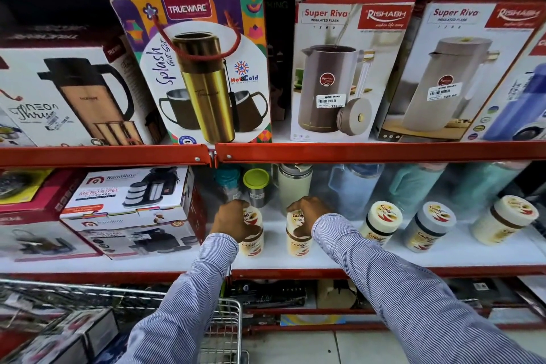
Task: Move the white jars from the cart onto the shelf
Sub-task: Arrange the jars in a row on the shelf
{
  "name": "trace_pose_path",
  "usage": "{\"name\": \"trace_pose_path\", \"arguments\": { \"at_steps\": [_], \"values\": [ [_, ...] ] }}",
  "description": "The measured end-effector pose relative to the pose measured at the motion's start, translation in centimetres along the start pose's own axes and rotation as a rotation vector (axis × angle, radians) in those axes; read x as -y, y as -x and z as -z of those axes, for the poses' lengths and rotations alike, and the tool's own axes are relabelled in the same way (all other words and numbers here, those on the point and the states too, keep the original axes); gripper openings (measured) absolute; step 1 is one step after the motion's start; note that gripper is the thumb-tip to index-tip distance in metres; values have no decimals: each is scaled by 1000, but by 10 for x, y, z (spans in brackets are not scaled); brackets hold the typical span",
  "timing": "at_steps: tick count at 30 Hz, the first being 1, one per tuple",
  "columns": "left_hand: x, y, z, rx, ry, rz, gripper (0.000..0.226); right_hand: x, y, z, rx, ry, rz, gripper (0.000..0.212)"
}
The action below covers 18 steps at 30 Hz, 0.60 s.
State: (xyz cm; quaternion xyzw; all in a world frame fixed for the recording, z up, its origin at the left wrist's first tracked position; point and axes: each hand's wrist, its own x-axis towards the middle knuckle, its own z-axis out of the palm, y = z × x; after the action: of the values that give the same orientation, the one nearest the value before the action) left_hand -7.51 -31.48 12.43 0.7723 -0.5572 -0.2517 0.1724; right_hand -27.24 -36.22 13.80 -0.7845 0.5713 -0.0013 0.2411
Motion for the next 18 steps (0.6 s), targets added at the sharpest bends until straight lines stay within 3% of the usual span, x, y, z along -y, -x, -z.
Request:
{"name": "trace_pose_path", "arguments": {
  "at_steps": [14,18],
  "values": [
    [-3,4,-2,8,-43,-7,75,-15,2,-14,-50,-55,64,72],
    [-24,10,-7,-127,-132,-142,66,-35,15,-2,-131,-96,86,79]
  ]
}}
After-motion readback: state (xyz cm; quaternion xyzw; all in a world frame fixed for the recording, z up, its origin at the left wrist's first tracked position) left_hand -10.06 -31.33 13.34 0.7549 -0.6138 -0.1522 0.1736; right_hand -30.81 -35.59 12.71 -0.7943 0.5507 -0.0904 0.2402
